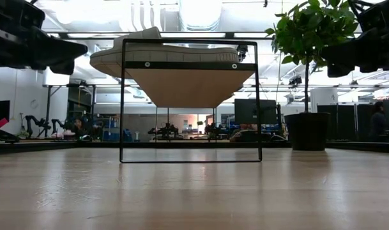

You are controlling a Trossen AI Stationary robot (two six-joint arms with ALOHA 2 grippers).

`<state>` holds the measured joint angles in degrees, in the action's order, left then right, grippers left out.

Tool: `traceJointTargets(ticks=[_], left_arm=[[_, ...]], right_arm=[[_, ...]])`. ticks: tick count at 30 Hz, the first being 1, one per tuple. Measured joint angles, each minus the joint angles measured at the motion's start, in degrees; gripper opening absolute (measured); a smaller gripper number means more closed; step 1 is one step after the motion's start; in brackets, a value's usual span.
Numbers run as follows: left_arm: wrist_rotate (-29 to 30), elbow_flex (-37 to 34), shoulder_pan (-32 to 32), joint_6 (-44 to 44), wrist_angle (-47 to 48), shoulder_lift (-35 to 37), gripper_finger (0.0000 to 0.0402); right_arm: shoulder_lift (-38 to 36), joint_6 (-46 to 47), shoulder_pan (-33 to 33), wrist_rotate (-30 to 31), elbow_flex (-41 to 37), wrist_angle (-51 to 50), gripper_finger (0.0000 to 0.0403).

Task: Pick and place slides into the shelf
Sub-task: Return to Home Position

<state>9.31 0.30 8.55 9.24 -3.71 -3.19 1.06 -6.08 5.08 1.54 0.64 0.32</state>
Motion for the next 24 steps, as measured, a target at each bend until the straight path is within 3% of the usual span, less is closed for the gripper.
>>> traceJointTargets(ticks=[5,24], left_arm=[[3.15,0.26,-0.02,-7.01,0.52,-0.05,0.0011],[-0.04,0.32,0.03,-7.44,1.23,-0.25,0.0011]], right_arm=[[0.9,0.03,0.0,0.0,0.0,-0.02,0.0009],[2.43,-1.42,0.0,0.0,-0.01,-0.02,0.0009]])
